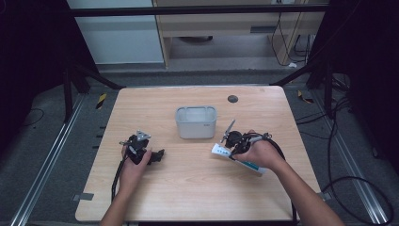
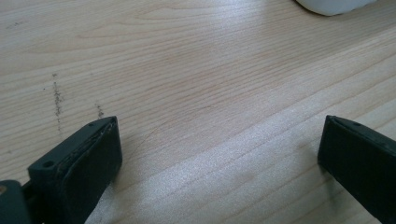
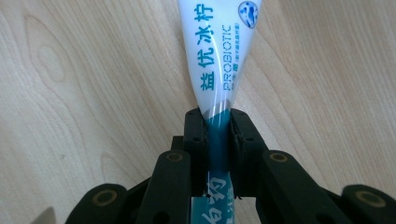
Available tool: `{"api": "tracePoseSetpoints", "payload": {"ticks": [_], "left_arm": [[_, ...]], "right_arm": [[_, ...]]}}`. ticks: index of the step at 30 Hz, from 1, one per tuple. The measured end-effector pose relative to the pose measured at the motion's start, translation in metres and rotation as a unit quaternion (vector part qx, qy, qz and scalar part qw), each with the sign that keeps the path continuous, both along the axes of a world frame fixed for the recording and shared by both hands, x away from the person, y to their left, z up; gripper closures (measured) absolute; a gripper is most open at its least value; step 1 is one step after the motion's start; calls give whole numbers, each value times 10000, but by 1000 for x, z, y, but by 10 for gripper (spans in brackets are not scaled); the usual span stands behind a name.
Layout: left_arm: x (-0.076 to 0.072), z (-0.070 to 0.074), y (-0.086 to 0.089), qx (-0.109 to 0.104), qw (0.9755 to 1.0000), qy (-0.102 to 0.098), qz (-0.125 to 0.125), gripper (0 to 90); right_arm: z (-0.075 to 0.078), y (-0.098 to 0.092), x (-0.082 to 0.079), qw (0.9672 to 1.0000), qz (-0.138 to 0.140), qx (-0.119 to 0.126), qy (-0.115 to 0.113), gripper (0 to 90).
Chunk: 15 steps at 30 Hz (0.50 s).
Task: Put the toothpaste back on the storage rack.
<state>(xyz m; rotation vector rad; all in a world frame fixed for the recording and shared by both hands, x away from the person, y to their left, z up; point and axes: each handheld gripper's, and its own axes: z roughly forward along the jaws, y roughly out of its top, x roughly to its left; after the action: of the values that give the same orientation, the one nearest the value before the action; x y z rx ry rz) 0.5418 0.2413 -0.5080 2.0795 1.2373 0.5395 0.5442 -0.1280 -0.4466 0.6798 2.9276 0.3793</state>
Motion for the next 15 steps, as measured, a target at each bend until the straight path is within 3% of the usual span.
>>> {"api": "tracePoseSetpoints", "payload": {"ticks": [15], "left_arm": [[0, 0, 0, 1, 10000, -1, -3, 0]], "right_arm": [[32, -10, 1, 9972, -335, 590, -307, 790]]}}
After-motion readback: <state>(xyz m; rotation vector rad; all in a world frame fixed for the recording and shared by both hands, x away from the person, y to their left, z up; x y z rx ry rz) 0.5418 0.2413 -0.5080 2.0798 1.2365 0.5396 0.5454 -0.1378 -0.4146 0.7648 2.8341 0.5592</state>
